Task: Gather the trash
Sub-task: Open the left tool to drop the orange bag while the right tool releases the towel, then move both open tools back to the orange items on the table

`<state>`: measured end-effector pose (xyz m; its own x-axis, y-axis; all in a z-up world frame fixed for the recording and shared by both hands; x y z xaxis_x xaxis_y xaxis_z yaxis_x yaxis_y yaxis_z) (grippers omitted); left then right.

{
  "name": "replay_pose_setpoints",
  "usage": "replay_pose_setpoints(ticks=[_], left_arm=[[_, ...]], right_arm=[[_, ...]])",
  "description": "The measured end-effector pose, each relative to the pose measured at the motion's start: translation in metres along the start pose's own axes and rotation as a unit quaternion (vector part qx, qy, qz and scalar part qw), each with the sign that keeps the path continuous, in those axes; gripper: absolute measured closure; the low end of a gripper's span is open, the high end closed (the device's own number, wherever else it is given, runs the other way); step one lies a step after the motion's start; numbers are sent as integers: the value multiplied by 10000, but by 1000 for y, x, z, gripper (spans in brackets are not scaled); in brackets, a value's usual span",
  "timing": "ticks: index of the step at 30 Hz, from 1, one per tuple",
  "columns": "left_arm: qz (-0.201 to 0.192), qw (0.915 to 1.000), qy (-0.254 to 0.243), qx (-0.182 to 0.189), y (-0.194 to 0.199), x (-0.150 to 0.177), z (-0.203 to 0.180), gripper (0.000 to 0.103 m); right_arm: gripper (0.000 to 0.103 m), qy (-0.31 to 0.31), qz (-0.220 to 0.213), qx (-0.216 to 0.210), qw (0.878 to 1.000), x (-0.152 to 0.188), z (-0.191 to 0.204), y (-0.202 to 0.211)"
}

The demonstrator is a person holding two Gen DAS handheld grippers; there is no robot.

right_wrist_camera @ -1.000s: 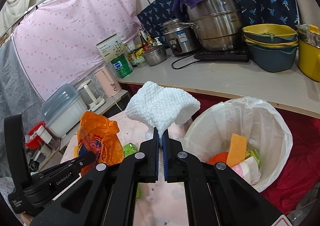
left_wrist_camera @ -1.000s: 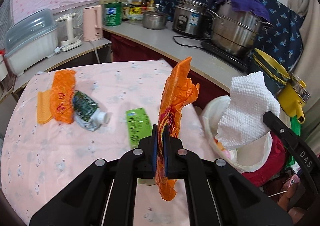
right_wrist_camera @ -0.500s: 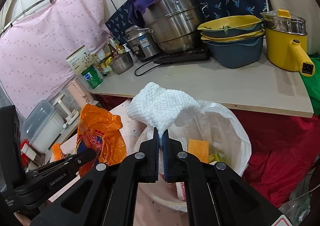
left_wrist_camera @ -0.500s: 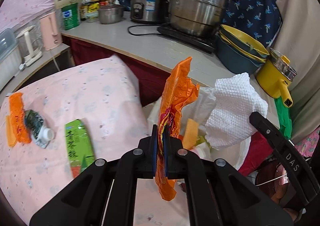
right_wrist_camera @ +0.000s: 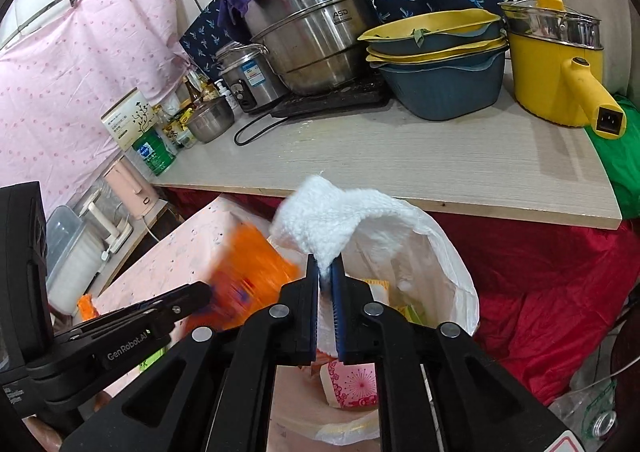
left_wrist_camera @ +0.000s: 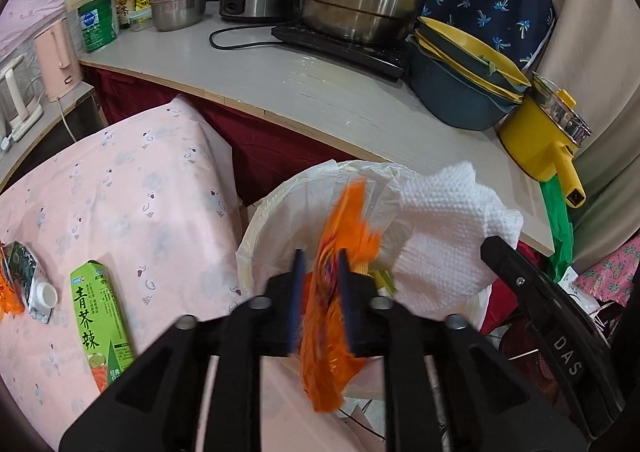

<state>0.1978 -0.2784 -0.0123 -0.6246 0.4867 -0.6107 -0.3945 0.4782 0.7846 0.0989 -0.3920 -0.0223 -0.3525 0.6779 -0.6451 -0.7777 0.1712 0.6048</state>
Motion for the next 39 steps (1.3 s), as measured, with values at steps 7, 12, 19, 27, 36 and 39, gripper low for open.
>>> replay_pose_setpoints(ticks=[7,12,19,27,36,39], left_arm=[[-50,10000,-6,-21,-1,-7,1,61],[-82,10000,17,-55,3,-8,6,58],[-232,9996,98,-153,22,-7,23,55],[-374,9979,372,-384,46,1,66,54],[-462,9925,847,-747,69,17,134,54],[-477,9901,1000,-867,77,25,157,54]], right_arm=[[89,5,-85,42,10000,-8,3,1],[87,42,-145,39,9999,-12,9,6],[84,154,-200,-33,9997,-15,28,12],[80,419,-158,-204,9988,-7,67,11],[80,831,46,-518,9952,14,130,-4],[80,989,144,-623,9930,26,153,-10]])
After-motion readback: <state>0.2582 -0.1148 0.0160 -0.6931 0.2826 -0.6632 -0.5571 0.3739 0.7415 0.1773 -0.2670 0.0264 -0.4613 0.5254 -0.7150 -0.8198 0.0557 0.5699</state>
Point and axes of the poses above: each gripper's, at about its wrist camera, not at the fingertips, and y roughly against the way its jaws point, z to its left, x to its underside, the point moved 3 cm from there along -y, roughly the way its jaws point, and after that the axes turned 6 degrees about -y, right-handed, at the moved point
